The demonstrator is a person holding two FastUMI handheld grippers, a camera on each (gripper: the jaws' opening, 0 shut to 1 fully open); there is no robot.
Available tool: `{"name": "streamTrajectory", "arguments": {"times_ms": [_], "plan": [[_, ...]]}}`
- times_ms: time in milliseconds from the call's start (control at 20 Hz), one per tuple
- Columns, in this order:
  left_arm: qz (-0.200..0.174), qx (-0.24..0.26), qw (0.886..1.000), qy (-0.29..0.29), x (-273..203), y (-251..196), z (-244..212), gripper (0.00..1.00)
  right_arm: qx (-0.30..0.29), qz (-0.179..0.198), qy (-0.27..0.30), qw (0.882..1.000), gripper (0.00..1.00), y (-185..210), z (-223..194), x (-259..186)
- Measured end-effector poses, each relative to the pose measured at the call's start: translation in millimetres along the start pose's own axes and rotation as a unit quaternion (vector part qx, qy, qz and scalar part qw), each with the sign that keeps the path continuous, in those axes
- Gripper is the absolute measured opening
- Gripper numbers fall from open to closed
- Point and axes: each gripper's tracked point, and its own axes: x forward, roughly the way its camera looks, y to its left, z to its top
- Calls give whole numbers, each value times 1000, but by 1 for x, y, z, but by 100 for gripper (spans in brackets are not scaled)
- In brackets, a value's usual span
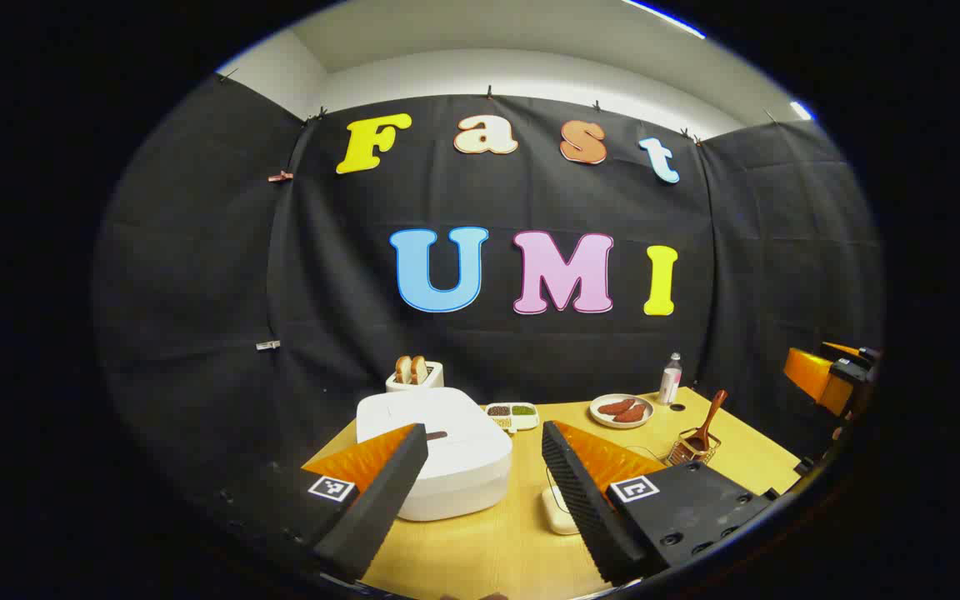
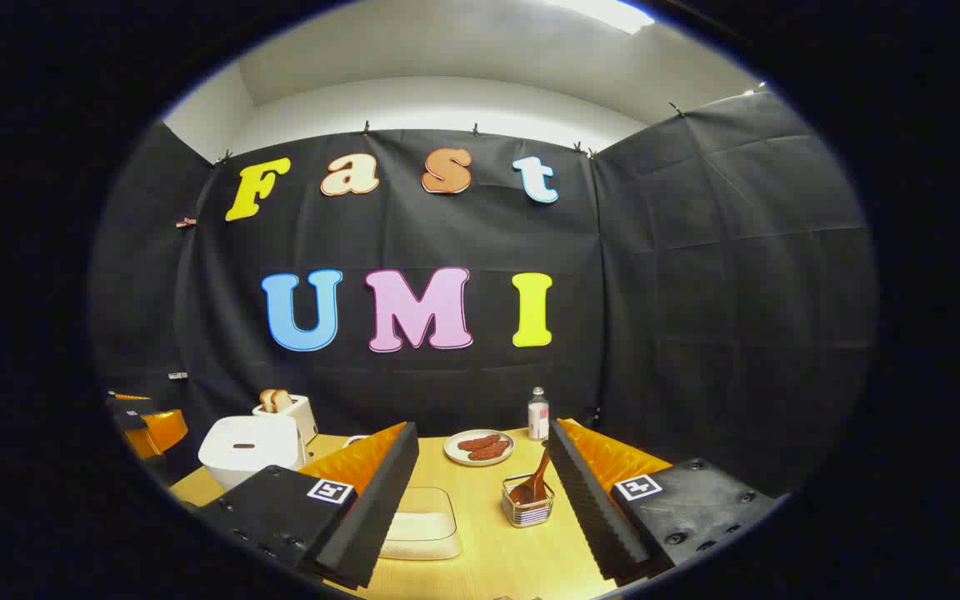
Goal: Close the left gripper, press the button to open the rice cooker; take a wooden spoon from the chopstick holder with the right hand, scoop a spoonful of rice and pour it into the rice cooker, then put the wooden spoon back into the chopstick holder.
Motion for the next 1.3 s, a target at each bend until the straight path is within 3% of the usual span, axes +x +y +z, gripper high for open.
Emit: {"name": "streamTrajectory", "arguments": {"times_ms": [450, 800, 1100, 1300], "plan": [[-10, -13, 1000, 5, -2, -2, -2, 96, -25, 26, -13, 999, 98, 16, 7, -6], [1, -20, 1000, 8, 2, 11, -8, 96, -21, 52, -1, 998, 98, 31, 1, -9], [28, -46, 998, 21, 22, 37, -6, 95, -19, 42, 12, 999, 98, 23, -4, -11], [44, -25, 998, 24, 54, 67, 2, 83, -12, 28, 28, 999, 98, 14, -17, -17]]}}
